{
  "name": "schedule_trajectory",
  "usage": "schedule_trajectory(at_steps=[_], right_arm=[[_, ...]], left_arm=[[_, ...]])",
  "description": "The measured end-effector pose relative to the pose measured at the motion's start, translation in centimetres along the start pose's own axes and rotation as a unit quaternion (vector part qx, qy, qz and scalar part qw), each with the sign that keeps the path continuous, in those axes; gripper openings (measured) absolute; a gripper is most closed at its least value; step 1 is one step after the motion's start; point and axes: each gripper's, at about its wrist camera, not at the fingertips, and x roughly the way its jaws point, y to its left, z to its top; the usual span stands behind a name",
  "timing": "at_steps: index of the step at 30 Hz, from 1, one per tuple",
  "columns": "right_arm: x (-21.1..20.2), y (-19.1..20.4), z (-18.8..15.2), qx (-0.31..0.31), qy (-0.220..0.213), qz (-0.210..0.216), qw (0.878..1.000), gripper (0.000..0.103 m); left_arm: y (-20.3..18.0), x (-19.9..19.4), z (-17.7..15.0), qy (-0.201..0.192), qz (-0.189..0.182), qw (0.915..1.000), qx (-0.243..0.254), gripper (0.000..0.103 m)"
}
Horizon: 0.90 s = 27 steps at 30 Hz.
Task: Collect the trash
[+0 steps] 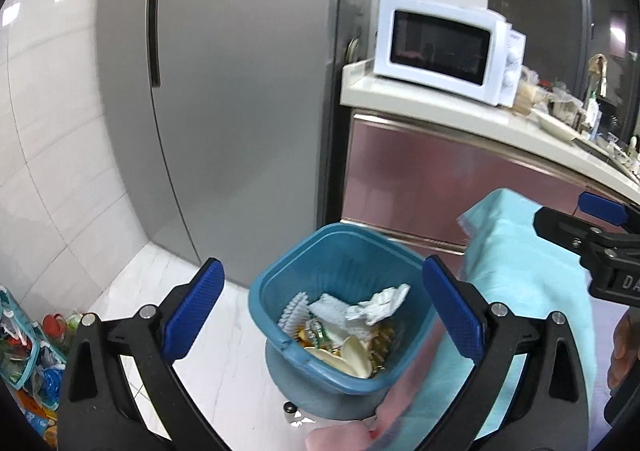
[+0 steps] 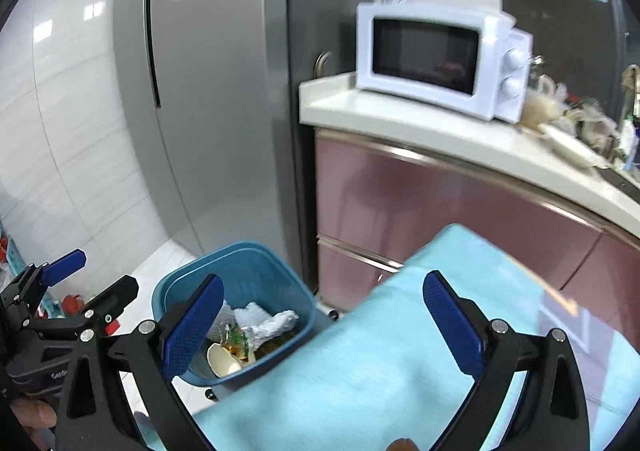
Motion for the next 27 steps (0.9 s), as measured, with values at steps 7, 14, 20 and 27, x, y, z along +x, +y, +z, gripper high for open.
schedule_trajectory(at_steps=[7, 14, 20, 27], right_arm=[[-6.6, -3.0, -2.3, 0.008, -0.047, -0.043, 0.998, 0.096], [-11.0, -6.1, -4.9, 0.029, -0.068, -0.084, 0.994, 0.096], [-15.2, -8.3, -7.5, 0.043, -0.090, -0.132, 0.986, 0.096], [-20.4, -10.3, -10.8, 0.056, -0.116, -0.192, 0.973, 0.096]], left_arm=[[-3.6, -4.4, 0.0, -0.040, -0.031, 0.9986, 0.014, 0.097], [-8.0, -7.5, -0.6, -0.063, -0.063, 0.9953, 0.039, 0.098], [-11.5, -10.4, -1.6, -0.087, -0.093, 0.9904, 0.054, 0.098], [-15.7, -14.5, -3.4, -0.123, -0.136, 0.9791, 0.088, 0.098]])
